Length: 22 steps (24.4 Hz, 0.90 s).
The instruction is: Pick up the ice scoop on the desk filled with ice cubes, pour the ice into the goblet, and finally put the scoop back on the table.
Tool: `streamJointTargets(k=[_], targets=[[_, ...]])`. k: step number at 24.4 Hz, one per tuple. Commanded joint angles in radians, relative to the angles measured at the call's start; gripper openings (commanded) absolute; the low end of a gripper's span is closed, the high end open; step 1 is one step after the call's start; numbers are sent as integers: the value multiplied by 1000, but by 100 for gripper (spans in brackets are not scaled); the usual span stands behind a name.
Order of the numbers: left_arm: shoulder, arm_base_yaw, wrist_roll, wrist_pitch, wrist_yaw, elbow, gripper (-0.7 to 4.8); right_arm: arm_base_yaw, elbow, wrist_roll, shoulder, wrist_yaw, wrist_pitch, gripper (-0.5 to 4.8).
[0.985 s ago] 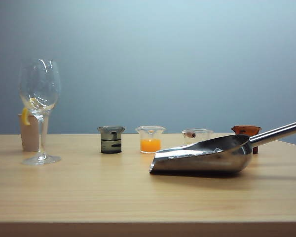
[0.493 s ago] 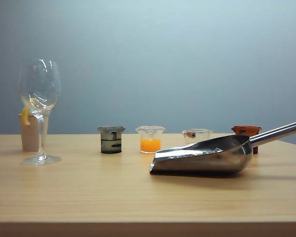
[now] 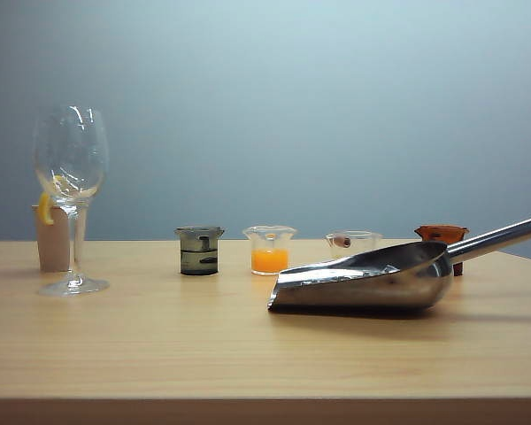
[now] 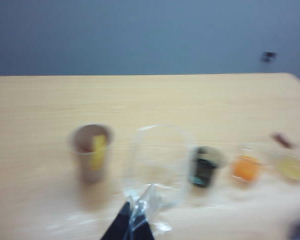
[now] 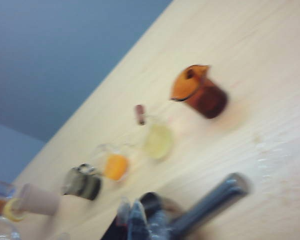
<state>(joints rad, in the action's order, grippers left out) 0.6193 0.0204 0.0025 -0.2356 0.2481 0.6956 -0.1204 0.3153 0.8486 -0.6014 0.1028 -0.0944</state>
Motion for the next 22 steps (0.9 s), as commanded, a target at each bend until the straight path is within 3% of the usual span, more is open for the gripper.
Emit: streamJointTargets(k=[1,4,8,10,11,12,13,22], targets=[[54,-74,-2,14,138,1,-5,-95,-31,60,-1,-133,-31,-4],[103,-251,34,-41,124,1,-5,-151,-87,149,-32,-188,-94,-5],[138,-417,74,-44,99,1,-5,-150,-109,177,-110,-202,-157,-4],[149,-491,76,-40,54,1,-5,-150,-109,184,-170,-201,-199,36],[153,-520,76,-39,52,1,-5,-150,-109,219,-220,-198,-245,181],[156,-536,76,-39,53,1,-5,-150,-109,228,-247,-200,-267,274],[165,-567,76,-40,51,1,-5,-150,-109,229,-309,-225,-322,462],[174,-578,77,-63,6,1,-5,-150,-83,334,-820,-211,-895,479]])
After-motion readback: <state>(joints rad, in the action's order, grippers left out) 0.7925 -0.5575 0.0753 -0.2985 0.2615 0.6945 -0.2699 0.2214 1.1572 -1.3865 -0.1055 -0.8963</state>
